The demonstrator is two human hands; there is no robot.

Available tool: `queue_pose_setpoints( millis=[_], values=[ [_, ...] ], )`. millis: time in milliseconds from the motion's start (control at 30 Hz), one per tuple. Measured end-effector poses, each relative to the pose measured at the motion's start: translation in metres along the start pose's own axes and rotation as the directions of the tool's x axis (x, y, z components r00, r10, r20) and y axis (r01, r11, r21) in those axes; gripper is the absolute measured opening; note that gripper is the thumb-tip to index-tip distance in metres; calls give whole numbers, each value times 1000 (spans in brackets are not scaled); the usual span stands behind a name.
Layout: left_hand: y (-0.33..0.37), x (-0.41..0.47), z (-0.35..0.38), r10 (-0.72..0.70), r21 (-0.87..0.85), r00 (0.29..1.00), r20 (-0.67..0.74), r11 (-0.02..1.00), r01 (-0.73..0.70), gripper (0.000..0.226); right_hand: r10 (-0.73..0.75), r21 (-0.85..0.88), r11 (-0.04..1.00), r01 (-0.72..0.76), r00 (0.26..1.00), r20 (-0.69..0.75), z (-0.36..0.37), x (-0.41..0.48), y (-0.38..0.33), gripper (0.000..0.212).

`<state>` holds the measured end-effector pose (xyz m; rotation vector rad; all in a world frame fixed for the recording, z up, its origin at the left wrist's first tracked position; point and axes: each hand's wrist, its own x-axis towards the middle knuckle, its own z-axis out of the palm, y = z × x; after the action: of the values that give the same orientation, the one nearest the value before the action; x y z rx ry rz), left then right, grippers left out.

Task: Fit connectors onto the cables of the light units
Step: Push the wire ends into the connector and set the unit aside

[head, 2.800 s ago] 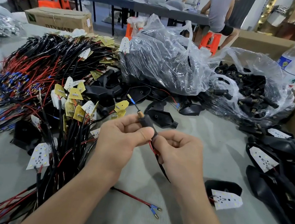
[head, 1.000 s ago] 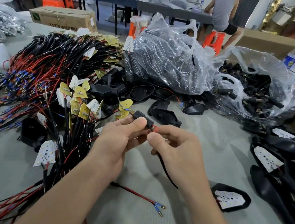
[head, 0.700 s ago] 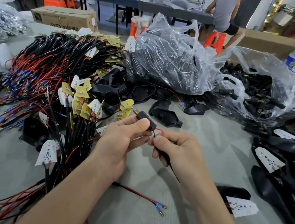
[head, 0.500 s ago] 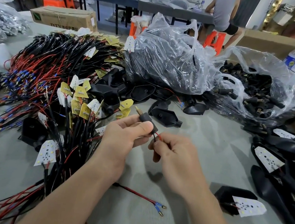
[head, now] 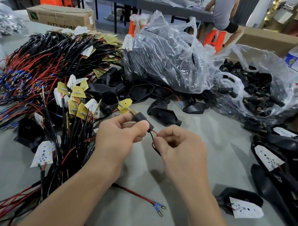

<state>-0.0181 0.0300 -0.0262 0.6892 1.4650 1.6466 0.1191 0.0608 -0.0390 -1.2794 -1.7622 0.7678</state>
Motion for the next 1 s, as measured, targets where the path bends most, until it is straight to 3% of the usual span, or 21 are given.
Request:
queue_pose_setpoints(
  millis=[133,200,267,333,467,567,667,733,867,933,1000],
  values=[
    [-1,-1,-1,12,63,1000,16,998,-13,14,-218,-246,946,209,976,-7,5,-5,-1,11],
    [0,-4,0,107,241,993,53,963,-117,15,-220,-328,921,210,975,7,6,-4,1,14],
    [3,-7,0,172,335,976,133,919,-208,17,-129,-248,959,134,991,33,3,-2,5,15],
    [5,-7,0,170,284,970,172,935,-214,21,-43,-55,997,46,998,52,1,0,7,18],
    [4,-4,-3,208,309,973,100,923,-229,25,-37,149,989,19,993,114,3,0,0,13],
    [3,-6,-1,165,195,985,53,965,-172,17,-28,133,991,11,991,128,3,0,-1,19],
    [2,-4,-2,74,135,987,141,986,-93,16,-3,61,998,-5,991,132,0,0,1,28],
    [1,-5,-3,83,173,979,188,978,-116,13,-6,3,1000,6,994,107,-1,-1,3,26],
    [1,-9,-2,211,394,971,113,888,-239,20,-50,28,998,49,998,47,1,-2,1,24],
    [0,-10,-1,236,420,969,74,874,-245,21,-32,97,995,28,998,45,3,-1,0,23],
    [-2,-9,0,212,336,975,68,915,-222,18,-24,110,994,17,998,63,4,0,0,24]
  ],
)
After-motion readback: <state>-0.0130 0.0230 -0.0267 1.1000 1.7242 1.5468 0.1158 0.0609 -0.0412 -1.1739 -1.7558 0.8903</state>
